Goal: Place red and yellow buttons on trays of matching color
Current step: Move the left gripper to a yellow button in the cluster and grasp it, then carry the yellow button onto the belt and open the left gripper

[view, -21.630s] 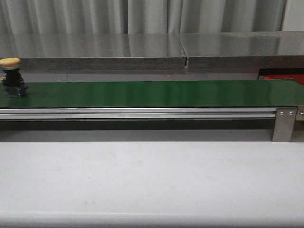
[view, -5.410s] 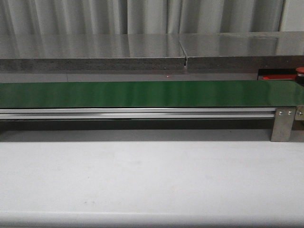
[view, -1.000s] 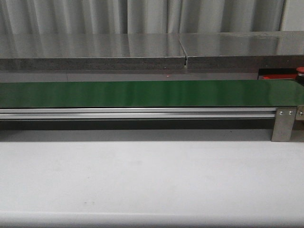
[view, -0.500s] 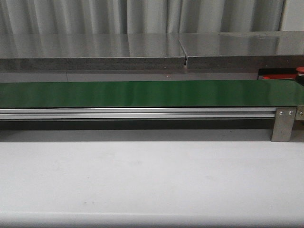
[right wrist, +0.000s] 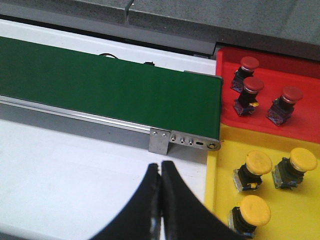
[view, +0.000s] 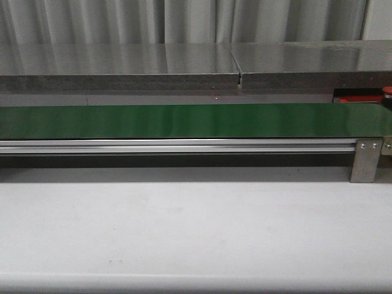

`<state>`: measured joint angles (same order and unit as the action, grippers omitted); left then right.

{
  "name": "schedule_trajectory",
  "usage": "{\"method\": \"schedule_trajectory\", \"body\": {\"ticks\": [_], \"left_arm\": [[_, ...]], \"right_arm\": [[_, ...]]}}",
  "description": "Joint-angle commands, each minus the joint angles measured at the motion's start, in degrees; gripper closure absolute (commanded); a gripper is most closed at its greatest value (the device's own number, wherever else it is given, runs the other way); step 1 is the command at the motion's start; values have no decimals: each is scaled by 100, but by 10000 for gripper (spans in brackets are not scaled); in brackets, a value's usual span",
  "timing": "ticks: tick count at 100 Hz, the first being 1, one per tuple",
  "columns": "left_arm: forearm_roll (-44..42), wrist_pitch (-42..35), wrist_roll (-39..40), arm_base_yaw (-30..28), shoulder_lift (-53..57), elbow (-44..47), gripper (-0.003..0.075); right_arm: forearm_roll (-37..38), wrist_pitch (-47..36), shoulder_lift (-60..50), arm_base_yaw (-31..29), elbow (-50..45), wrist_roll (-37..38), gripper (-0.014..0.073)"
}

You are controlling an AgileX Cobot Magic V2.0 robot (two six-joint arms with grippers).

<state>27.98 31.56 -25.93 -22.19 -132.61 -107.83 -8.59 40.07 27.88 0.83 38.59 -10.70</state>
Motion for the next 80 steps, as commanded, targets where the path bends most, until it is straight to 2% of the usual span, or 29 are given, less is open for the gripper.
{"method": "schedule_trajectory", "body": {"ticks": [1, 13, 27, 56, 80], "left_arm": [[149, -149, 56, -27, 369, -189, 412], [149, -103, 56, -27, 369, -189, 562], [162, -29, 56, -27, 406, -189, 647], [488, 31, 56, -27, 1183, -189, 658], [1010, 640, 56, -27, 1940, -189, 658]], "right_arm": [[28, -372, 15, -14, 131, 5, 660], [28, -372, 15, -14, 131, 5, 660], [28, -372, 15, -14, 131, 5, 660], [28, -372, 15, -14, 131, 5, 660], [28, -372, 15, -14, 131, 5, 660]]}}
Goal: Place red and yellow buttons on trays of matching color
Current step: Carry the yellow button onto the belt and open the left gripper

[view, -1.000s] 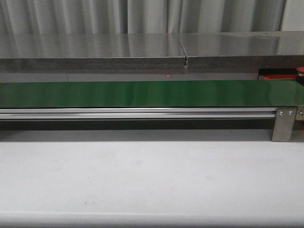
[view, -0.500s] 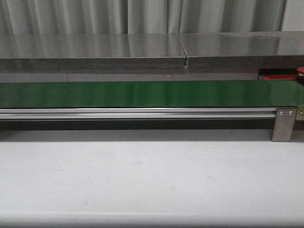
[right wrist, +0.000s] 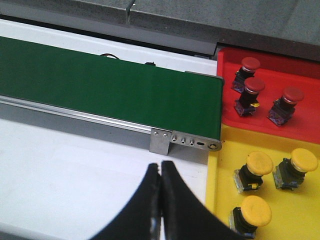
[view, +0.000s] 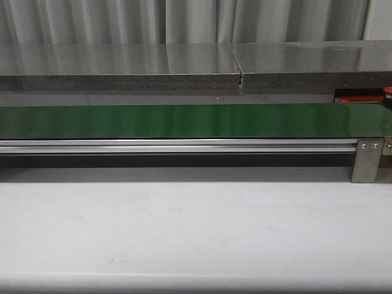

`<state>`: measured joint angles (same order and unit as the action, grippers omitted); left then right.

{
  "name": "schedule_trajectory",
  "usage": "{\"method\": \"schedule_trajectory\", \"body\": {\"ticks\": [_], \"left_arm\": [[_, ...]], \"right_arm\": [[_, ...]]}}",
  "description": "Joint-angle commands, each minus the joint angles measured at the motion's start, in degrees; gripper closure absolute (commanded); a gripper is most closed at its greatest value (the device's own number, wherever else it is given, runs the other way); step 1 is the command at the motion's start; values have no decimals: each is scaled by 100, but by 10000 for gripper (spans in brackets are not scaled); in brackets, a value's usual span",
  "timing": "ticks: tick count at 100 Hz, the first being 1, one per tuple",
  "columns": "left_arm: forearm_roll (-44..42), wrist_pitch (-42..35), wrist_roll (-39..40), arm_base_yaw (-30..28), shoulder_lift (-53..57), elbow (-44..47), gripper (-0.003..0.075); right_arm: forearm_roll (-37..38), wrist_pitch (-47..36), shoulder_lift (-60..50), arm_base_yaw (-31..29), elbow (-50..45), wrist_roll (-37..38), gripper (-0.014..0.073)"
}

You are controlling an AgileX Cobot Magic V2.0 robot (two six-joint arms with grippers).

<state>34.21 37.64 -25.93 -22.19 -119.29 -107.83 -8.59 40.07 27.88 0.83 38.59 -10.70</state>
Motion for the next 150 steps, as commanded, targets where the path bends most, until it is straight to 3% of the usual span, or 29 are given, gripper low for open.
{"method": "schedule_trajectory", "body": {"ticks": [1, 19, 31, 46, 77, 93, 150], "left_arm": [[413, 59, 56, -27, 623, -189, 658], [477, 686, 43, -13, 920, -55, 658], [1089, 743, -340, -13, 1070, 351, 658], [1912, 604, -980, -13, 1267, 1105, 659], [2046, 16, -1784, -13, 1486, 2266, 659], [2429, -95, -2040, -13, 1452, 2406, 659], [2430, -204, -2271, 91, 1213, 2467, 654]], "right_arm": [[28, -372, 15, -14, 131, 5, 660], [28, -372, 15, -14, 131, 5, 660], [28, -372, 15, -14, 131, 5, 660], [28, -372, 15, -14, 131, 5, 660], [28, -372, 15, -14, 131, 5, 660], [28, -372, 15, -14, 131, 5, 660], [28, -372, 15, -14, 131, 5, 660]]}}
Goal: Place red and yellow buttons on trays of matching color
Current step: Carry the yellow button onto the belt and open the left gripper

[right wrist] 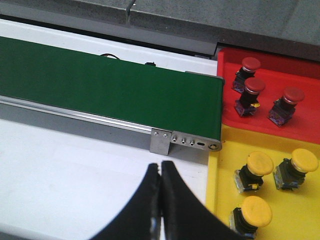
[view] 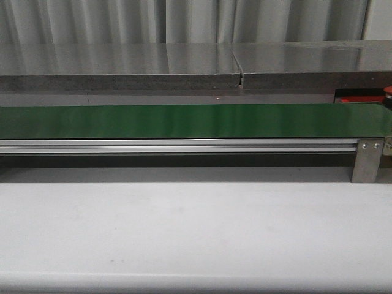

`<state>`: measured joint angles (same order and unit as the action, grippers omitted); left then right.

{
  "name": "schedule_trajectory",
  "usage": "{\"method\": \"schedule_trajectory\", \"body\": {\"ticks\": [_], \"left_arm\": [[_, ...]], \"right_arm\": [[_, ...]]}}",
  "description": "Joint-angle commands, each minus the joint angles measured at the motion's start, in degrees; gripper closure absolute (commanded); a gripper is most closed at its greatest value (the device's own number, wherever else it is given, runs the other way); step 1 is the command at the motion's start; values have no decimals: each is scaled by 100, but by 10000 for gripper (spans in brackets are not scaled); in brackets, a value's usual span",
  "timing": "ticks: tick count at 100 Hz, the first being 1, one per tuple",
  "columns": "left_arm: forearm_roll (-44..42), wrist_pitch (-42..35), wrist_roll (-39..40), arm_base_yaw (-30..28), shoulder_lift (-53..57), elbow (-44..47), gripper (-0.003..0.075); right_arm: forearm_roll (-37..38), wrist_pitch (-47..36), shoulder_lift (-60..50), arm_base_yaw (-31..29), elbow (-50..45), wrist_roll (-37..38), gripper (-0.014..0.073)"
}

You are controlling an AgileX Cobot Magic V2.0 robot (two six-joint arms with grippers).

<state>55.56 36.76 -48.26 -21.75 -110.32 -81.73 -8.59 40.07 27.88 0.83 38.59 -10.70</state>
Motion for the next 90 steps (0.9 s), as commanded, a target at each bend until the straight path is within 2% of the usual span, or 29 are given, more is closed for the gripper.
{"method": "schedule_trajectory", "body": {"ticks": [1, 11, 18, 25, 40, 47, 68, 90], "left_arm": [[295, -116, -38, 47, 317, -142, 654], [295, -116, -38, 47, 317, -142, 640], [284, -116, -38, 47, 317, -142, 576], [284, -81, -38, 47, 317, -142, 456], [284, 32, -38, 47, 317, -142, 105], [284, 85, -38, 47, 328, -142, 18], [283, 236, -38, 47, 420, -366, 64], [-3, 139, -38, -89, 482, -941, 68]], "right_arm": [[28, -372, 15, -14, 131, 5, 660], [28, -372, 15, -14, 131, 5, 660], [28, -372, 15, -14, 131, 5, 660], [28, -372, 15, -14, 131, 5, 660], [28, -372, 15, -14, 131, 5, 660], [28, -372, 15, -14, 131, 5, 660], [28, -372, 15, -14, 131, 5, 660], [28, -372, 15, -14, 131, 5, 660]]}}
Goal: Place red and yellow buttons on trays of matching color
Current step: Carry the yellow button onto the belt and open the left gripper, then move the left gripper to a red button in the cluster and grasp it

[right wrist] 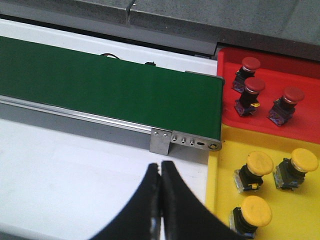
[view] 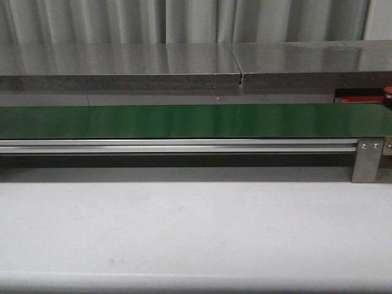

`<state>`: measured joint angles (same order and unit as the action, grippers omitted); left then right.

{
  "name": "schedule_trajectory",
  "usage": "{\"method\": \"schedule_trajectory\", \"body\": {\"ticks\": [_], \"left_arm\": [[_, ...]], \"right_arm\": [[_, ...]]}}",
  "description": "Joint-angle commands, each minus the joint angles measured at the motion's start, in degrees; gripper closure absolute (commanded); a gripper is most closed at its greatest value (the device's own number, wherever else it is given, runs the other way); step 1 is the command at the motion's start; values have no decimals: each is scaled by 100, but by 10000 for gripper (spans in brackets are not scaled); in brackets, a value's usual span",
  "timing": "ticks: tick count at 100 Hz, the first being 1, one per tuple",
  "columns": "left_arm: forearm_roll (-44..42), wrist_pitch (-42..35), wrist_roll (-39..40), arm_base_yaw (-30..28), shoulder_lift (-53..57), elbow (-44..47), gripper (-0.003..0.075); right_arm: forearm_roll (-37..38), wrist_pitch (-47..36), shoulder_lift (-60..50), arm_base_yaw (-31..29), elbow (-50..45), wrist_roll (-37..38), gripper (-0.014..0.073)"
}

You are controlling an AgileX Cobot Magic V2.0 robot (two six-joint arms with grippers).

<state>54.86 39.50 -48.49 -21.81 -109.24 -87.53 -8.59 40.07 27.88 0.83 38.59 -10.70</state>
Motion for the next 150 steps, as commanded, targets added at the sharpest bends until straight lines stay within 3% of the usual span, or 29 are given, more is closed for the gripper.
{"method": "schedule_trajectory", "body": {"ticks": [1, 31, 63, 150], "left_arm": [[45, -148, -16, -103, 363, -375, 68], [-938, -984, 5, -260, 137, -553, 68], [-886, -1796, 5, -618, -528, -562, 68], [-446, -1640, 5, -753, -2378, -2218, 87]], "right_arm": [[28, -372, 15, -14, 131, 5, 660], [28, -372, 15, -14, 131, 5, 660], [28, -372, 15, -14, 131, 5, 660], [28, -372, 15, -14, 131, 5, 660]]}}
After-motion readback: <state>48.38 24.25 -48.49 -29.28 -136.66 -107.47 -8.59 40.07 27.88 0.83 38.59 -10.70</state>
